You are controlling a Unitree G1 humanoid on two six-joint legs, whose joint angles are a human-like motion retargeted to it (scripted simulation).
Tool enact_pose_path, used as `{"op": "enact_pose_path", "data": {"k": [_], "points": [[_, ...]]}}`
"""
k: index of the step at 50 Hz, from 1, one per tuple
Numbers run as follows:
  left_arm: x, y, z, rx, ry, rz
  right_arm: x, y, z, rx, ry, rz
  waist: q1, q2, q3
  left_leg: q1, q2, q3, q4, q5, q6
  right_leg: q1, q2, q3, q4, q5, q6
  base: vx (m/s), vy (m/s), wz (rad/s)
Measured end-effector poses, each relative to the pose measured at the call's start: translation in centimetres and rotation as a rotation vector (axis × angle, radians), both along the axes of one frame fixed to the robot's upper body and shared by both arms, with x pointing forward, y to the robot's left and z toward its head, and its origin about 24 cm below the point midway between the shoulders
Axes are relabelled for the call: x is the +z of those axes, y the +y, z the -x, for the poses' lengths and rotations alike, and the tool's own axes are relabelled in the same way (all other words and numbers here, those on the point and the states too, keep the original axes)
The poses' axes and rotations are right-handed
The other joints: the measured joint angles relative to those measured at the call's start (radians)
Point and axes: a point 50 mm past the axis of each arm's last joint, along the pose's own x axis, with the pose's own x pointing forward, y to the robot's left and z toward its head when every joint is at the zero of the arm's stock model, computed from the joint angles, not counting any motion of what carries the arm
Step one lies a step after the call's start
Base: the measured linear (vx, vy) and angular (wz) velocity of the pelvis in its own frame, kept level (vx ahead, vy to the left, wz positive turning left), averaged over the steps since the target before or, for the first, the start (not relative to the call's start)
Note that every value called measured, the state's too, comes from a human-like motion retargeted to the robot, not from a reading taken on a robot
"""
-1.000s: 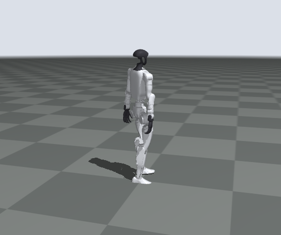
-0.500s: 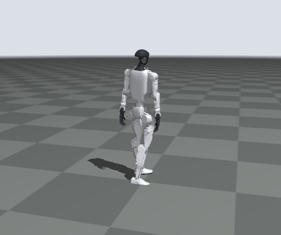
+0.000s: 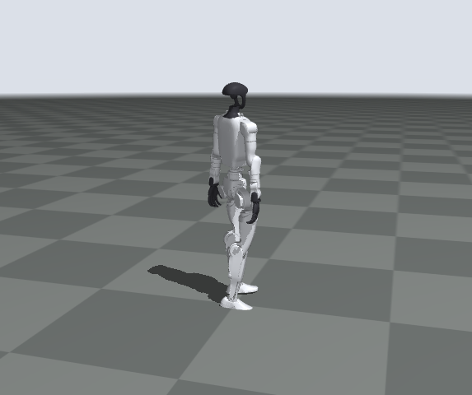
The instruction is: In place motions
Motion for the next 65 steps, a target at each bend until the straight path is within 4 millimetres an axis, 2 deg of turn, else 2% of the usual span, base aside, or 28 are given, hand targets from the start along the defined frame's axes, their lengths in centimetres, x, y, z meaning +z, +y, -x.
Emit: {"op": "enact_pose_path", "data": {"k": [10, 25, 37, 43, 52, 65], "points": [[-0.1, 0.2, -0.8, -0.018, -0.025, -0.003, 0.1, 0.0, 0.8, 0.001, 0.032, 0.008, -0.062, 0.002, -0.008, 0.046, 0.045, 0.161, 0.004, -0.058, 0.008, -0.052, 0.039, 0.167, -0.013, 0.043, -0.033, 0.02, -0.15, -0.86], [-0.2, -0.9, -1.2, -0.064, -0.037, 0.035, 0.2, -0.7, 0.9, -0.023, 0.043, 0.04, -0.182, 0.031, -0.006, 0.109, 0.099, 0.351, 0.004, -0.117, 0.003, -0.108, 0.092, 0.358, 0.002, 0.083, -0.062, -0.04, -0.11, -0.67], [-0.2, -1.0, -1.7, -0.091, -0.057, 0.049, 0.2, -0.6, 0.7, -0.005, 0.046, 0.043, -0.189, 0.034, 0.001, 0.129, 0.11, 0.459, 0.001, -0.14, -0.005, -0.127, 0.136, 0.455, -0.006, 0.098, -0.095, -0.04, -0.03, -0.45], [-0.2, -0.8, -1.7, -0.076, -0.057, 0.043, 0.2, -0.4, 0.3, 0.005, 0.035, 0.037, -0.207, 0.03, 0.011, 0.128, 0.107, 0.449, 0.002, -0.138, -0.005, -0.128, 0.138, 0.441, -0.008, 0.103, -0.103, -0.01, 0.0, 0.07], [-0.2, -0.3, -1.6, -0.053, -0.065, 0.034, 0.2, -0.6, 0.4, -0.01, 0.035, 0.045, -0.196, 0.031, 0.021, 0.104, 0.104, 0.386, 0.01, -0.12, -0.003, -0.119, 0.103, 0.384, 0.003, 0.091, -0.072, 0.0, 0.03, 0.36], [-0.2, 0.1, -1.9, -0.047, -0.083, 0.027, 0.6, -1.7, 1.8, -0.039, 0.071, 0.09, -0.087, 0.031, 0.032, 0.034, 0.047, 0.165, 0.027, -0.052, -0.006, -0.039, 0.029, 0.159, -0.001, 0.042, -0.029, 0.03, 0.13, 0.9]]}}
